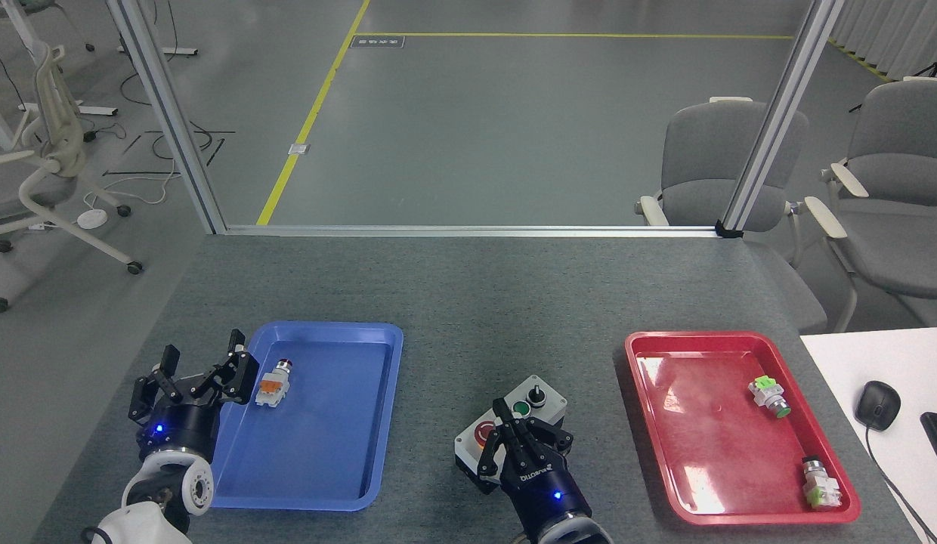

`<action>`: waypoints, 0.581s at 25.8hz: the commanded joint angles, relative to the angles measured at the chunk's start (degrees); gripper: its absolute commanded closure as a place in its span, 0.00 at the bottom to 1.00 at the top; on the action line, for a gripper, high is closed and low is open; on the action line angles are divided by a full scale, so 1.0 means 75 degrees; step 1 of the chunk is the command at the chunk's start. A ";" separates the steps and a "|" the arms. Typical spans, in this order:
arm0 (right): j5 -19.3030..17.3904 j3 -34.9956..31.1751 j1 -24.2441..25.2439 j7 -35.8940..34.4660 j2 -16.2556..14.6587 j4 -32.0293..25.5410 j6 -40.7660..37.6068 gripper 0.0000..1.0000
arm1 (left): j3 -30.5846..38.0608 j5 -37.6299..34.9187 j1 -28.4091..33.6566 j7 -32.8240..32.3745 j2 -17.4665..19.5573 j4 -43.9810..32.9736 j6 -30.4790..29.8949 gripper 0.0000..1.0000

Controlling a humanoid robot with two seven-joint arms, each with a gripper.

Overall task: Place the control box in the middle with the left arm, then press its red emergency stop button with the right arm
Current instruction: 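Press down on the red button with the right gripper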

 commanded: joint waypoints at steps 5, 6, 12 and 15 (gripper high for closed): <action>0.0043 0.0365 -0.0196 0.0074 0.0194 0.0536 0.0182 1.00 | -0.0027 -0.0290 -0.0049 -0.0033 0.0006 0.0010 0.0067 0.01; 0.0043 0.0389 -0.0208 0.0063 0.0206 0.0641 0.0193 1.00 | -0.0027 -0.0290 -0.0049 -0.0033 0.0006 -0.0001 0.0067 0.01; 0.0043 0.0494 -0.0349 0.0074 0.0288 0.1239 0.0357 1.00 | -0.0027 -0.0290 -0.0002 0.0049 -0.0006 0.0034 0.0336 0.01; 0.0055 0.0506 -0.0361 0.0086 0.0265 0.1508 0.0404 1.00 | -0.0085 -0.0314 0.0033 0.0084 -0.0287 0.0128 0.0430 0.01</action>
